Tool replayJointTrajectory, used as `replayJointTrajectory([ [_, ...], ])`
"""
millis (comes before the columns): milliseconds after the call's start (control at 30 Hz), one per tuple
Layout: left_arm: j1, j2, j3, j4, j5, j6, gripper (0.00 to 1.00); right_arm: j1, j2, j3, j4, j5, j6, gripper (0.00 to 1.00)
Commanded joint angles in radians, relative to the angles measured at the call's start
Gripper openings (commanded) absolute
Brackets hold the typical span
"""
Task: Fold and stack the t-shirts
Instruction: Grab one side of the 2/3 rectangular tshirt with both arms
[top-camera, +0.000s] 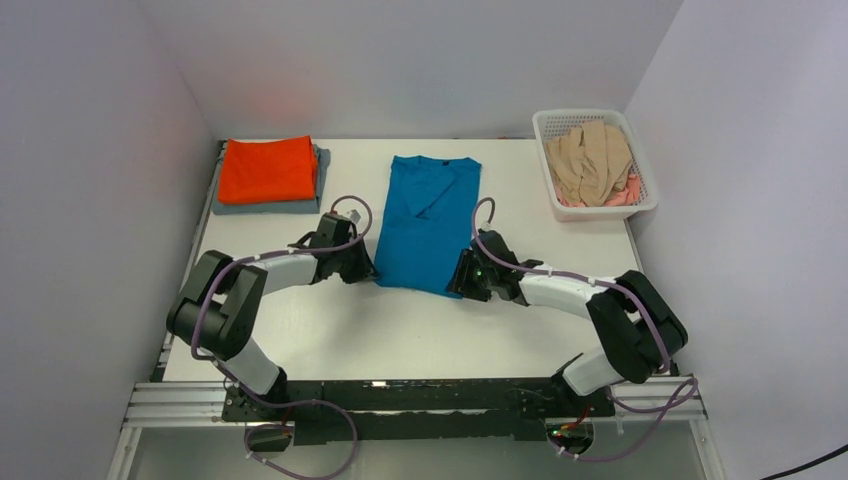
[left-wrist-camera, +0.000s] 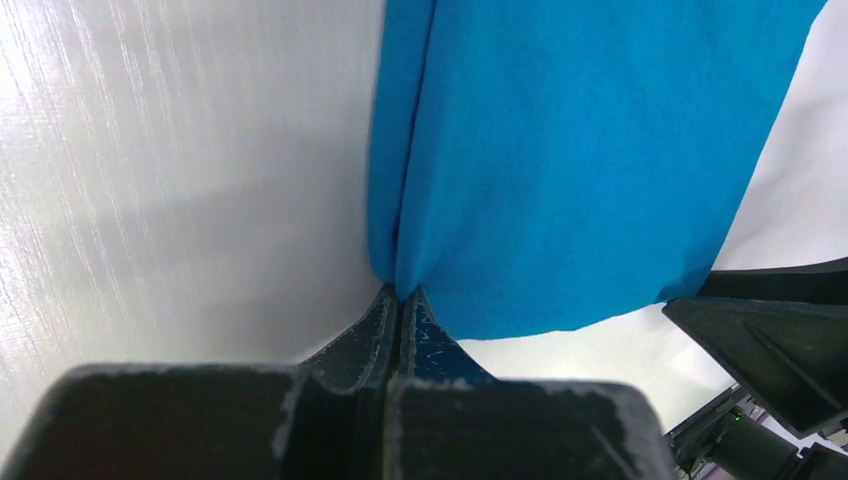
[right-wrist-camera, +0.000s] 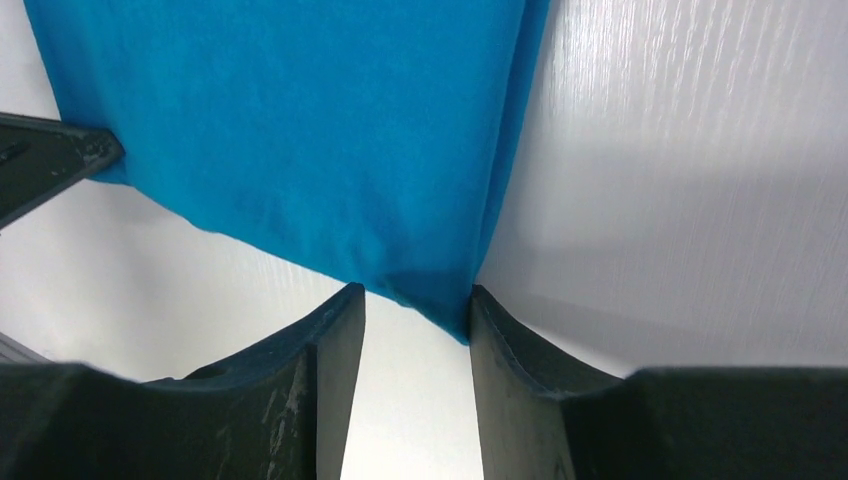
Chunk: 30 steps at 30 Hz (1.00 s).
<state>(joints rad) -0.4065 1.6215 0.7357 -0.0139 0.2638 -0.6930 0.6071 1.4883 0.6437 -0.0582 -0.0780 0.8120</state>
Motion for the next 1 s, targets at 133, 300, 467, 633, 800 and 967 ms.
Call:
replayJointTrajectory([
  [133,-0.005,-0.002,-0.059,-0.074,-0.054,0.007,0.0,0.025,-0.011,-0.061,-0.131,0.016,-0.014,0.37],
  [300,-0.006,-0.006,-0.06,-0.079,-0.055,0.008,0.0,0.039,0.008,-0.057,-0.116,0.0,-0.016,0.14],
  [467,-0.012,-0.078,-0.089,-0.136,-0.08,0.016,0.0,0.037,-0.039,-0.063,-0.152,-0.074,-0.054,0.0],
  [633,-0.037,-0.266,-0.152,-0.265,-0.157,0.012,0.0,0.039,-0.162,-0.069,-0.261,-0.196,-0.111,0.0],
  [800,-0.103,-0.509,-0.17,-0.428,-0.218,-0.031,0.0,0.039,-0.323,-0.07,-0.341,-0.375,-0.15,0.0],
  [967,-0.204,-0.735,-0.12,-0.623,-0.294,-0.083,0.0,0.04,-0.435,-0.019,-0.431,-0.494,-0.179,0.0],
])
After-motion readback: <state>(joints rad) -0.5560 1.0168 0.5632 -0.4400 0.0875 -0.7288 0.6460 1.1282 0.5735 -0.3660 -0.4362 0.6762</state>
